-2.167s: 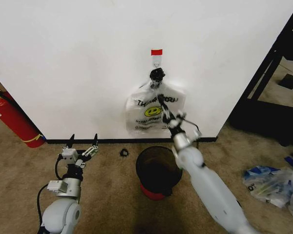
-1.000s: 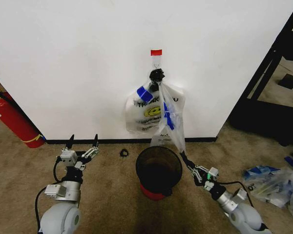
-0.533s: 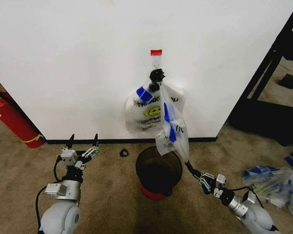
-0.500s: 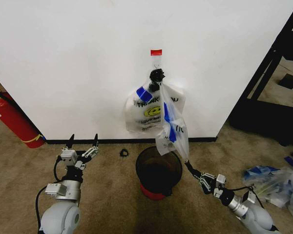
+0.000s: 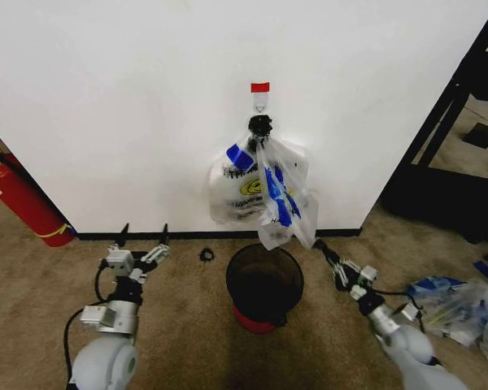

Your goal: Pick up the garbage bag from the wall and place it over the trash bin.

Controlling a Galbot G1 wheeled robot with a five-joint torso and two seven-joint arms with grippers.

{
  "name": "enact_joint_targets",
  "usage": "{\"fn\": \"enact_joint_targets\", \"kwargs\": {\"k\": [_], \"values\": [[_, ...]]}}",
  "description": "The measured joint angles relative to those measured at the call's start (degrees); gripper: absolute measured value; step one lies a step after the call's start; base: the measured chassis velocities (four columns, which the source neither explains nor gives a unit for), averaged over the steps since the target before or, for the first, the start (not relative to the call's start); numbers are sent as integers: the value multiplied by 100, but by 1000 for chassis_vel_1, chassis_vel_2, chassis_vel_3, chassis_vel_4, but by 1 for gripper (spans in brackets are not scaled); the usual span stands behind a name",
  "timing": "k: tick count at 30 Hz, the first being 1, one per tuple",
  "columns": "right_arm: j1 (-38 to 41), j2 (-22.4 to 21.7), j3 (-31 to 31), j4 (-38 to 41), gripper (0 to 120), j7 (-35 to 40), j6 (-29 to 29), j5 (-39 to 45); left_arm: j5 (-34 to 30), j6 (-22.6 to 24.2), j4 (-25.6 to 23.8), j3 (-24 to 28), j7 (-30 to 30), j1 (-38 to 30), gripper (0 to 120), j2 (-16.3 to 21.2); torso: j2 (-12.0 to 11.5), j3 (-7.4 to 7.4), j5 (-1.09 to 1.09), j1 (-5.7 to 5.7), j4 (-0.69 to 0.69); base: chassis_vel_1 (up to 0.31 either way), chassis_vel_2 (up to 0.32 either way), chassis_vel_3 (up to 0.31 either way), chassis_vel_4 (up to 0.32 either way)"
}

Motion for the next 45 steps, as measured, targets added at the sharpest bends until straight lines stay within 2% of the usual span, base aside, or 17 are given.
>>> {"fn": "enact_joint_targets", "kwargs": {"k": [2, 5, 7, 11, 13, 15, 17, 18, 20, 22, 25, 28, 29, 33, 37, 43, 45], "values": [[-60, 11, -66, 165, 10, -8, -4, -108, -171, -66, -119, 324, 307, -165, 100, 208, 0, 0, -1, 0, -1, 0, 0, 0, 0], [-122, 10, -129, 258, 23, -69, -35, -254, -545, 202, -217, 796, 520, -564, 100, 679, 0, 0, 0, 0, -5, 0, 0, 0, 0], [-123, 10, -138, 261, 25, -71, -38, -264, -612, 258, -218, 856, 528, -623, 100, 741, 0, 0, 0, 0, -5, 0, 0, 0, 0], [-51, 66, -271, 252, 43, -30, -85, -416, -1396, 775, -100, 1570, 346, -1352, 100, 1301, 0, 0, 2, 0, 2, 0, 0, 0, 0], [-52, 94, -272, 250, 50, 29, -81, -486, -1591, 868, 4, 1954, 217, -1692, 100, 1400, 0, 0, -2, 0, 0, 0, 0, 0, 0], [-52, 103, -271, 250, 51, 62, -76, -514, -1633, 886, 37, 2062, 176, -1791, 100, 1418, 0, 0, -2, 0, -3, 0, 0, 0, 0], [-60, 160, -267, 248, 63, 390, 5, -773, -1742, 929, 204, 2573, -12, -2244, 100, 1455, 0, 1, 1, 0, -4, 0, 0, 0, 0], [-59, 190, -262, 244, 64, 567, 51, -905, -1736, 937, 280, 2751, -70, -2416, 100, 1444, 0, 0, 0, 0, -5, 0, 0, 0, 0], [-43, 287, -253, 230, 76, 1058, 190, -1223, -1554, 949, 541, 3093, -231, -2779, 100, 1285, 0, 1, 0, 0, -3, 0, 0, 0, 0], [-40, 350, -251, 232, 80, 1369, 254, -1390, -1366, 978, 726, 3239, -357, -2937, 100, 1148, 0, 0, 0, 0, -1, 0, 0, 0, 0], [-55, 560, -133, 412, 90, 2724, 304, -2273, -544, 1287, 1491, 3652, -867, -3450, 99, 535, 0, 0, 1, 0, -4, 0, 0, 0, 0], [-34, 648, 136, 511, 94, 3808, 232, -3288, -348, 1490, 1847, 3964, -1132, -3712, 98, 265, 0, 0, 1, 0, -1, 0, 0, 0, 0], [-34, 648, 136, 511, 94, 3808, 232, -3288, -348, 1490, 1847, 3964, -1132, -3712, 98, 265, 0, 0, 1, 0, -1, 0, 0, 0, 0], [-49, 687, 562, 607, 98, 4720, 26, -4174, -25, 1591, 2453, 4363, -1651, -4145, 95, -109, 0, 0, 1, 1, -4, 0, 0, 0, 0], [-82, 636, 679, 688, 99, 5049, -148, -4155, 325, 1633, 2774, 4486, -1921, -4379, 92, -276, 0, 0, 2, 0, -2, 0, 0, 0, 0], [-169, 541, 826, 744, 98, 5133, -209, -3912, 883, 1950, 3181, 4606, -2430, -4678, 68, -544, 0, 0, 2, 0, -2, 0, 0, 0, 0], [-179, 538, 829, 752, 98, 5129, -208, -3888, 929, 1976, 3217, 4614, -2475, -4687, 66, -572, 0, 0, 2, 0, -2, 0, 0, 0, 0]]}}
